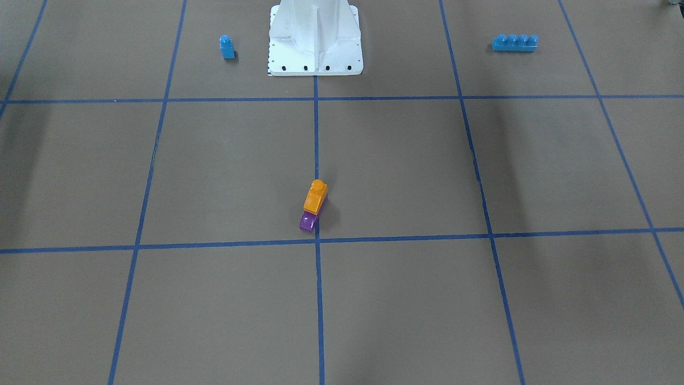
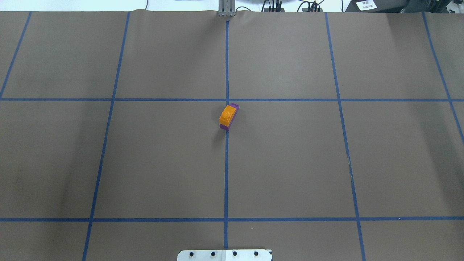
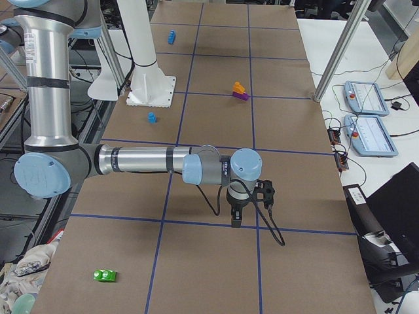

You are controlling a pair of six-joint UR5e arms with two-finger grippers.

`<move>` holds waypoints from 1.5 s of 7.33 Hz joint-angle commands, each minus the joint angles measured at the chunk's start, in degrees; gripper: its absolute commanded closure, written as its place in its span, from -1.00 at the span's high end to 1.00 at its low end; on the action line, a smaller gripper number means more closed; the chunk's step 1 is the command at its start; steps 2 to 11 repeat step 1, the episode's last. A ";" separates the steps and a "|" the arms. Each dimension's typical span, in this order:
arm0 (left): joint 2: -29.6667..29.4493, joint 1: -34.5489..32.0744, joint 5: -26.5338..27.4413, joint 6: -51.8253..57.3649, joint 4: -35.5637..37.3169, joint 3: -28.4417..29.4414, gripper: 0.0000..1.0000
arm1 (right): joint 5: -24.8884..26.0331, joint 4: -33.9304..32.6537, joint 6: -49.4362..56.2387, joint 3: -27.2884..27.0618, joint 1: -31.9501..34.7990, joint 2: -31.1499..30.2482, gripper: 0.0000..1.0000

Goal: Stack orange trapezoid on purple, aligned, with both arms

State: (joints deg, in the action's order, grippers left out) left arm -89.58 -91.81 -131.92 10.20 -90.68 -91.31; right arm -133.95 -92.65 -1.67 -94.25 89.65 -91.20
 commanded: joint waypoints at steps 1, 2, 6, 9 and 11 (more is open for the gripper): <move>-0.07 0.05 0.09 0.00 0.06 0.08 1.00 | 0.01 0.01 0.00 0.03 0.00 -0.03 1.00; -0.07 0.05 0.09 0.00 0.06 0.08 1.00 | 0.01 0.01 0.00 0.03 0.00 -0.03 1.00; -0.07 0.05 0.09 0.00 0.06 0.08 1.00 | 0.01 0.01 0.00 0.03 0.00 -0.03 1.00; -0.07 0.05 0.09 0.00 0.06 0.08 1.00 | 0.01 0.01 0.00 0.03 0.00 -0.03 1.00; -0.07 0.05 0.09 0.00 0.06 0.08 1.00 | 0.01 0.01 0.00 0.03 0.00 -0.03 1.00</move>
